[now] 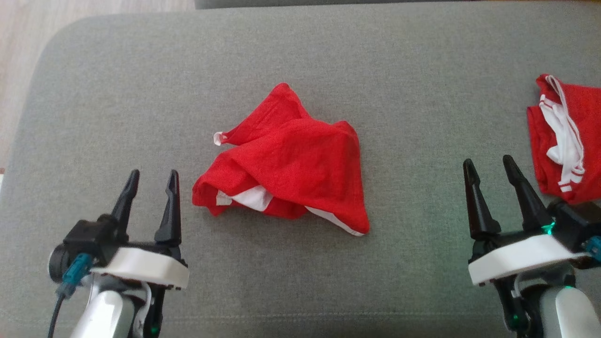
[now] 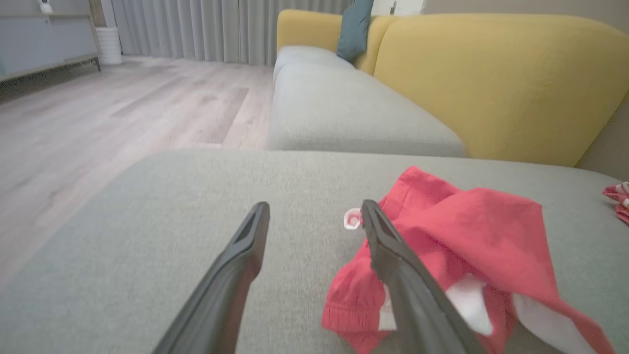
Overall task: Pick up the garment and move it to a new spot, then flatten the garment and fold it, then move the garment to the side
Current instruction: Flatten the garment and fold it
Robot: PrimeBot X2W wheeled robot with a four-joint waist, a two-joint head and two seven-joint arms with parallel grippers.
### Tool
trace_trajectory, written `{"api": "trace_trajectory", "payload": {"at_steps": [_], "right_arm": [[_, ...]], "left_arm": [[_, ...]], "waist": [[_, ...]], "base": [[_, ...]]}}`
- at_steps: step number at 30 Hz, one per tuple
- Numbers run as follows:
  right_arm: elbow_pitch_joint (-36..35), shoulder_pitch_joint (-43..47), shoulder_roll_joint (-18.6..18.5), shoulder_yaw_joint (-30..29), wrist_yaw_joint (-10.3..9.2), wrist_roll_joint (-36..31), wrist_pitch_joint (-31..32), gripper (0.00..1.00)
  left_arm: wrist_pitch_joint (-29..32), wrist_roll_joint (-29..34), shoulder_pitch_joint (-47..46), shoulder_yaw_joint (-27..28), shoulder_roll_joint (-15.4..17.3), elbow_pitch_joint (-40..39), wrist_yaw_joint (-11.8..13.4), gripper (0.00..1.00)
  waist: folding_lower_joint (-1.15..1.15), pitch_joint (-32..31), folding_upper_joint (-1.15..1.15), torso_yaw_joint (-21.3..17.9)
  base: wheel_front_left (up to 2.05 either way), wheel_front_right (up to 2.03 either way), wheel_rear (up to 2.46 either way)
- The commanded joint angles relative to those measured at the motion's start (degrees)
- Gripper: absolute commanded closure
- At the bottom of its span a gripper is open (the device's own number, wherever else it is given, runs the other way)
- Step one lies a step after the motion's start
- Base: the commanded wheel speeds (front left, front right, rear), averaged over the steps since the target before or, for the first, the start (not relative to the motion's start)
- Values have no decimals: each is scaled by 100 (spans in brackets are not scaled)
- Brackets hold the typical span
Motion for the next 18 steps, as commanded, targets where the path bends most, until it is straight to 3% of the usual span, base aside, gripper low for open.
{"api": "trace_trajectory", "payload": {"at_steps": [1,18], "right_arm": [[-253,-15,-29,99,21,-57,40,0],[-340,75,-74,266,21,-120,302,0]], "left_arm": [[-83,149,-185,283,39,-289,53,0],[-122,674,-220,337,-99,-428,-80,0]], "waist": [[0,-65,0,27],[0,-118,0,90]], "base": [[0,0,0],[0,0,0]]}}
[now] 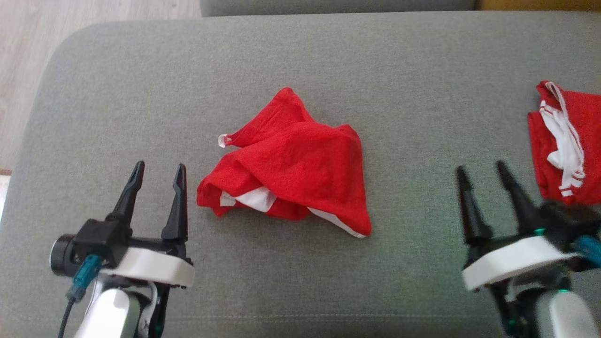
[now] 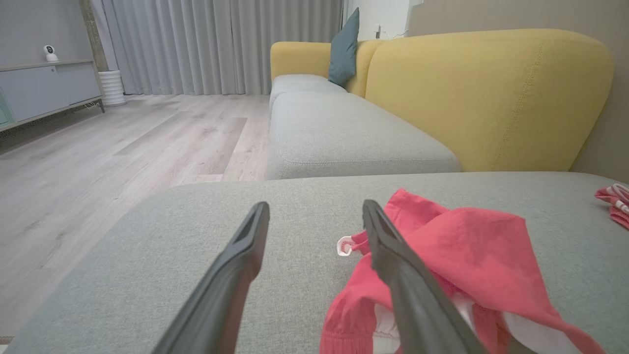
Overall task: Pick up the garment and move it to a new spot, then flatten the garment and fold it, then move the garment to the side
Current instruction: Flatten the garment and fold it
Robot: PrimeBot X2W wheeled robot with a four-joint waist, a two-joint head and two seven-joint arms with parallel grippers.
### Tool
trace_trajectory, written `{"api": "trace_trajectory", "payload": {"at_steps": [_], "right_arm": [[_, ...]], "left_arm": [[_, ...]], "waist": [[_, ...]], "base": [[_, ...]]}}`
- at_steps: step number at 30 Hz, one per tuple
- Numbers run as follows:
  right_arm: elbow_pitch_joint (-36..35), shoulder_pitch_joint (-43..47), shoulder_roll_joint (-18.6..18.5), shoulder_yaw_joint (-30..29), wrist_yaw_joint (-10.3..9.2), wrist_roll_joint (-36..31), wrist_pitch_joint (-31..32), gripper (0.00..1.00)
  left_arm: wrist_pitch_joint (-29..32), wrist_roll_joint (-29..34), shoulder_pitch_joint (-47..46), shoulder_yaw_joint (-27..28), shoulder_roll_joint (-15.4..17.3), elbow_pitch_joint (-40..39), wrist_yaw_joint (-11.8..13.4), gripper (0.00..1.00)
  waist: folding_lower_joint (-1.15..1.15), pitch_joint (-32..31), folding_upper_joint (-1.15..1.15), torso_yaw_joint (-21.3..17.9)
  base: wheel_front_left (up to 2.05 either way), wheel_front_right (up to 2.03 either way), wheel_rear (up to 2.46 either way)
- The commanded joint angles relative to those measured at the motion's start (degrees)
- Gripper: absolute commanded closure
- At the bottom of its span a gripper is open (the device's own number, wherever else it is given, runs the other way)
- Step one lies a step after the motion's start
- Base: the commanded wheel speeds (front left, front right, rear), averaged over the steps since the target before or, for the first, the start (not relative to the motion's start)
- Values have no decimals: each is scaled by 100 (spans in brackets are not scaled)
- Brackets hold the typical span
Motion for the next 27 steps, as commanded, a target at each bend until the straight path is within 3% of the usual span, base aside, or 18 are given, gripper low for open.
{"api": "trace_trajectory", "payload": {"at_steps": [1,10,16,17,18,19,27], "right_arm": [[-123,-38,-96,350,21,13,84,0],[897,-263,-313,1819,21,242,260,0],[1769,-705,-337,2066,21,163,47,0],[1889,-773,-339,2040,21,150,11,18],[1974,-836,-333,2011,21,171,-36,67],[2041,-890,-332,1988,21,190,-69,100],[1526,-1073,-518,1578,21,420,-175,100]], "left_arm": [[-70,64,-242,239,28,-145,-47,0],[-70,166,-604,96,-160,-118,-233,0],[-71,220,-761,102,-316,-92,-343,0],[-71,231,-768,112,-334,-89,-359,0],[-71,238,-773,127,-351,-83,-374,0],[-71,249,-775,146,-362,-80,-387,0],[-71,346,-729,307,-397,-91,-469,0]], "waist": [[0,69,0,48],[0,468,0,404],[0,670,0,582],[0,689,0,602],[0,708,0,613],[0,719,0,614],[0,736,0,437]], "base": [[0,0,0],[0,0,0],[0,0,0],[0,0,0],[0,0,0],[0,0,0],[0,0,0]]}}
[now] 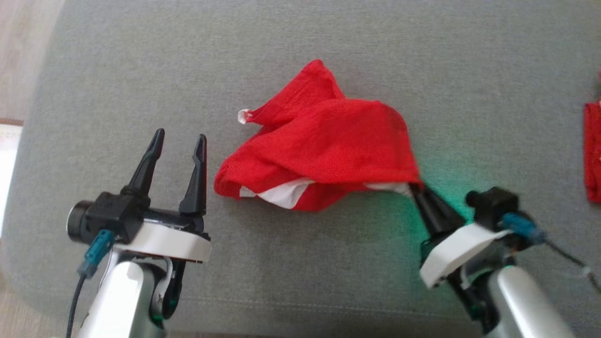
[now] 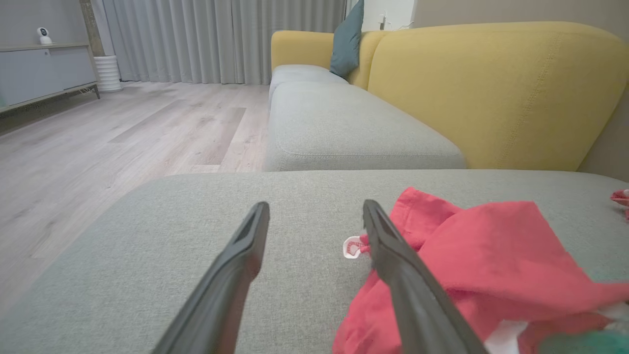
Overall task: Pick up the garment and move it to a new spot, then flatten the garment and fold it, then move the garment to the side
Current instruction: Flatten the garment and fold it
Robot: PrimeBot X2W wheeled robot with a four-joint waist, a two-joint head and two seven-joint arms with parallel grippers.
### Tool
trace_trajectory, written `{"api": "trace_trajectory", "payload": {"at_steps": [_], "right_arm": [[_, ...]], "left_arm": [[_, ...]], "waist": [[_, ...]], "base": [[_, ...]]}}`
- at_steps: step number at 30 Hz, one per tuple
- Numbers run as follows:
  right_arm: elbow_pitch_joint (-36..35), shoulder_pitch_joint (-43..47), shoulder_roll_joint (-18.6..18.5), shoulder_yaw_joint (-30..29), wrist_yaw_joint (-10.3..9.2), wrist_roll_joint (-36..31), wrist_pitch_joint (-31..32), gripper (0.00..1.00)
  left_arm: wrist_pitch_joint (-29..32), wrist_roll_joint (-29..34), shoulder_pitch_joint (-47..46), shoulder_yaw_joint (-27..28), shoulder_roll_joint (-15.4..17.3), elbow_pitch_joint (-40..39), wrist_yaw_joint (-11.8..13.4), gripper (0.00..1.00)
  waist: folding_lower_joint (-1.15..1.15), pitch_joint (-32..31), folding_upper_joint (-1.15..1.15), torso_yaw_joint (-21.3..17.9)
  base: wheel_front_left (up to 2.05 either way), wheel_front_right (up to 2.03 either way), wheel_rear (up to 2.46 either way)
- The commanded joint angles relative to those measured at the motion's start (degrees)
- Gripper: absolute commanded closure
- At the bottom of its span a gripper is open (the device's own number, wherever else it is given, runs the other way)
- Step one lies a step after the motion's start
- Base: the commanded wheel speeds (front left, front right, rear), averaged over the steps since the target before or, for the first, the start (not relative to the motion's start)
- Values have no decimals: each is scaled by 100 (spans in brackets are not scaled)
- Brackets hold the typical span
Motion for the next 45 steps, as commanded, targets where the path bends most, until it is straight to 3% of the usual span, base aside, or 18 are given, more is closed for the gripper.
{"api": "trace_trajectory", "payload": {"at_steps": [1,11,14,18,19,20,21,32,39,45], "right_arm": [[-374,-192,-102,-5,21,33,53,100],[-1206,-354,-391,-906,21,105,867,100],[-1264,-364,-435,-1297,21,104,1152,100],[-1006,-489,-461,-1417,21,137,1090,100],[-893,-530,-451,-1438,21,167,1005,92],[-775,-554,-461,-1446,21,149,924,59],[-682,-567,-442,-1449,21,146,815,0],[-434,50,-300,-1591,21,0,-394,0],[-1349,478,-182,-1756,21,-229,-955,0],[-2033,595,-89,-1541,21,-361,-983,0]], "left_arm": [[-70,77,-173,268,51,-200,-25,0],[-70,195,-234,283,-13,-186,-174,0],[-70,239,-268,286,-34,-199,-225,0],[-70,282,-327,279,-64,-189,-284,0],[-70,293,-345,277,-72,-181,-298,0],[-70,309,-363,272,-77,-175,-312,0],[-70,327,-374,268,-80,-167,-324,0],[-70,415,-108,391,-58,-156,-302,0],[-70,451,216,479,-24,-167,-223,0],[-70,504,411,453,7,-179,-179,0]], "waist": [[0,6,0,-86],[0,141,0,-257],[0,275,0,-278],[0,393,0,-290],[0,412,0,-290],[0,420,0,-290],[0,423,0,-292],[0,108,0,-551],[0,-195,0,-665],[0,-398,0,-663]], "base": [[0,0,0],[0,0,0],[0,0,0],[0,0,0],[0,0,0],[0,0,0],[0,0,0],[0,0,0],[0,0,0],[0,0,0]]}}
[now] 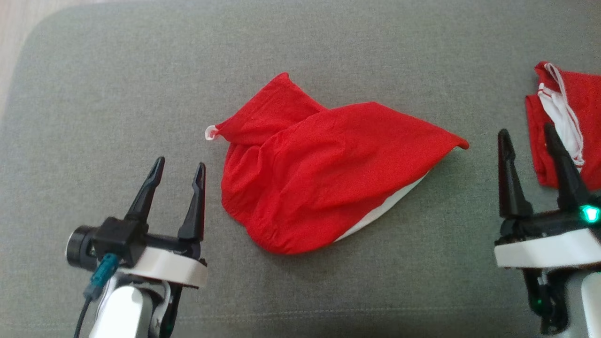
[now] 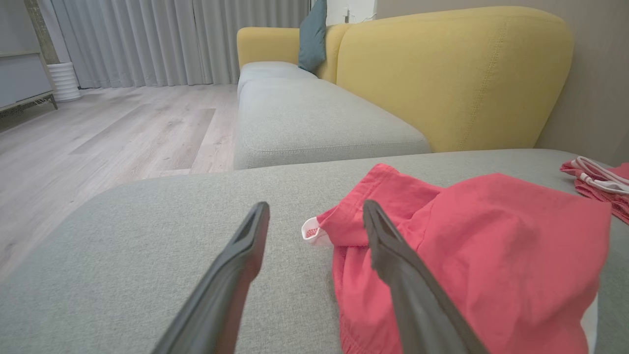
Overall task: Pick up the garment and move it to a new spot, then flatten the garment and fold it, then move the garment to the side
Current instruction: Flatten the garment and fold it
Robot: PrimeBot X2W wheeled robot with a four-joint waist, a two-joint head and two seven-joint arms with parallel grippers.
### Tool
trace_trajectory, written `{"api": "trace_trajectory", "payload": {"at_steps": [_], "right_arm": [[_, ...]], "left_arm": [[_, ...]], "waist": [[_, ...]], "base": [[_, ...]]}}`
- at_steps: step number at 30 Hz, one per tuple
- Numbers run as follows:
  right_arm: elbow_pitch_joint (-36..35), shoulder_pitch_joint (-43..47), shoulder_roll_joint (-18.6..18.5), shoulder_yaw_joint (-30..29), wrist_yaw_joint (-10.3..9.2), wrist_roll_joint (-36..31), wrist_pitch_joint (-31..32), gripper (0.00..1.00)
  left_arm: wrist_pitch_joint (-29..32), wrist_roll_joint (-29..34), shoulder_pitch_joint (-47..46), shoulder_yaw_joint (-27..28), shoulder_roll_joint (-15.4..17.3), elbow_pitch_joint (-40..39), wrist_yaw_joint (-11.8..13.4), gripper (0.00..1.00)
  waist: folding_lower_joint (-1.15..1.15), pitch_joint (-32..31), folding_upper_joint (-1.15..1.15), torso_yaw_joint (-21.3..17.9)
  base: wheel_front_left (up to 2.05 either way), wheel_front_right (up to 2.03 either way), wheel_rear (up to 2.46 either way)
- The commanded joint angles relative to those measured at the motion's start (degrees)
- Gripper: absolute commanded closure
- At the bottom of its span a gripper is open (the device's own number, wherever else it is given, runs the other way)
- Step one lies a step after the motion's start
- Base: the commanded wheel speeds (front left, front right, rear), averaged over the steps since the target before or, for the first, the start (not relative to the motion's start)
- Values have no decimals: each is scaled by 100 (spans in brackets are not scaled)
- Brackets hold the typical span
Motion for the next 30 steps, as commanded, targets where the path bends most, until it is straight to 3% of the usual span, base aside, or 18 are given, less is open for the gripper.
{"api": "trace_trajectory", "payload": {"at_steps": [1,22,25,30], "right_arm": [[-294,90,6,176,21,-45,36,0],[-467,405,192,222,21,-43,248,0],[-464,413,193,223,21,-44,262,0],[-434,469,212,259,21,-25,316,0]], "left_arm": [[-69,64,-53,166,109,-197,47,0],[-20,143,103,-99,102,-332,139,0],[128,156,76,-252,104,-354,45,0],[744,108,93,-970,23,-360,-391,0]], "waist": [[0,-78,0,9],[0,-209,0,69],[0,-190,0,70],[0,-140,0,66]], "base": [[0,0,0],[0,0,0],[0,0,0],[0,0,0]]}}
